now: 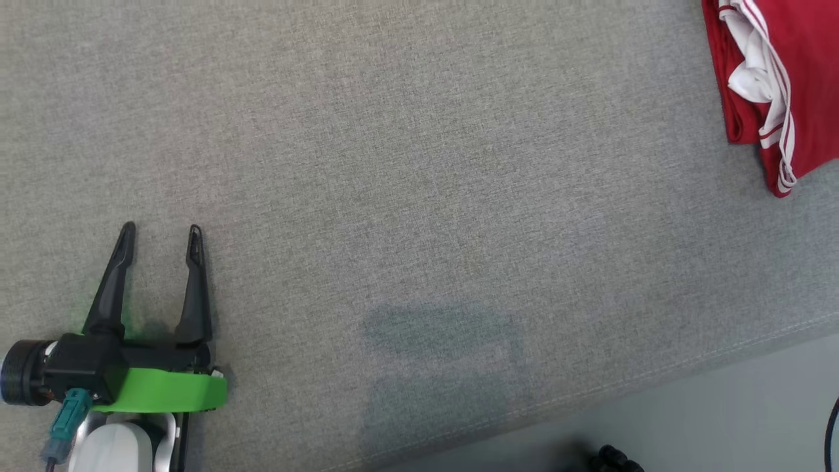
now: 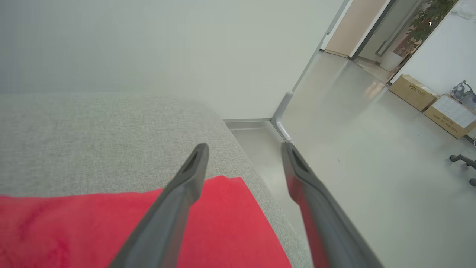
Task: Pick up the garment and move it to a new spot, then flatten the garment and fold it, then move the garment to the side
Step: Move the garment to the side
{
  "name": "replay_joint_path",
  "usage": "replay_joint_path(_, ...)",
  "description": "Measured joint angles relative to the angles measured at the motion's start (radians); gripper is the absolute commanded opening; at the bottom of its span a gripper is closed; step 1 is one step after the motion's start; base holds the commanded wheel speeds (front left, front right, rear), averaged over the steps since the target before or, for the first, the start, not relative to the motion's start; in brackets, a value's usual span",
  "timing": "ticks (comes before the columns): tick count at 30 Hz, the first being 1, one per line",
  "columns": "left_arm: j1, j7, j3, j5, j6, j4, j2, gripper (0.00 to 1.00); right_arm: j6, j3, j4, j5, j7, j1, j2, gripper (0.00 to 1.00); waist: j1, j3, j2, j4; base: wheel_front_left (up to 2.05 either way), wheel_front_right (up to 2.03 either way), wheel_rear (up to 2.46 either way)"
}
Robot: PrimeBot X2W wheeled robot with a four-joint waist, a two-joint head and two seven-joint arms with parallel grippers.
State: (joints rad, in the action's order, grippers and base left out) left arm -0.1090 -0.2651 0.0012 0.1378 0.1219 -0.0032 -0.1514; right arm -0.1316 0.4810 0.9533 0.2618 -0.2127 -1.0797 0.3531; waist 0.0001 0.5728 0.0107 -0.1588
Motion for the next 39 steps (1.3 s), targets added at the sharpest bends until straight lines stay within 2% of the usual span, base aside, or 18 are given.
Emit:
replay_joint_path(5, 0.007, 0.001, 0.013, 0.006, 0.000, 0.035, 0.021, 1.00, 0.000, -0.037, -0.135, 0.032, -0.044, 0.057, -0.063, 1.00, 0.0000, -0.059, 0.0000, -0.004, 0.00, 0.00, 0.00)
replay_joint_path(9, 0.029, 0.001, 0.036, 0.019, 0.001, 0.074, 0.043, 1.00, 0.000, -0.120, -0.299, -0.035, -0.049, 0.156, -0.124, 1.00, 0.0000, -0.123, 0.0000, -0.007, 0.00, 0.00, 0.00)
replay_joint_path(13, 0.054, 0.001, 0.068, 0.038, 0.001, 0.108, 0.065, 1.00, 0.000, -0.194, -0.500, -0.140, -0.050, 0.332, -0.145, 1.00, -0.0001, -0.197, 0.0000, -0.003, 0.00, 0.00, 0.00)
replay_joint_path(19, 0.107, 0.001, 0.112, 0.048, 0.000, 0.140, 0.084, 1.00, 0.000, -0.305, -0.682, -0.240, -0.050, 0.628, -0.183, 1.00, -0.0002, -0.308, 0.0000, 0.014, 0.00, 0.00, 0.00)
replay_joint_path(26, 0.145, 0.001, 0.130, 0.047, 0.000, 0.163, 0.095, 1.00, 0.000, -0.372, -0.761, -0.265, -0.050, 0.842, -0.237, 1.00, -0.0002, -0.411, 0.0000, 0.044, 0.00, 0.00, 0.00)
replay_joint_path(32, 0.193, 0.001, 0.155, 0.059, 0.000, 0.200, 0.098, 1.00, 0.000, -0.421, -0.758, -0.250, -0.050, 0.956, -0.277, 1.00, -0.0002, -0.486, 0.0000, 0.066, 0.00, 0.00, 0.00)
replay_joint_path(39, 0.222, 0.001, 0.157, 0.054, -0.009, 0.254, 0.100, 1.00, 0.000, -0.421, -0.741, -0.237, -0.050, 1.056, -0.297, 1.00, -0.0002, -0.560, 0.0000, 0.085, 0.00, 0.00, 0.00)
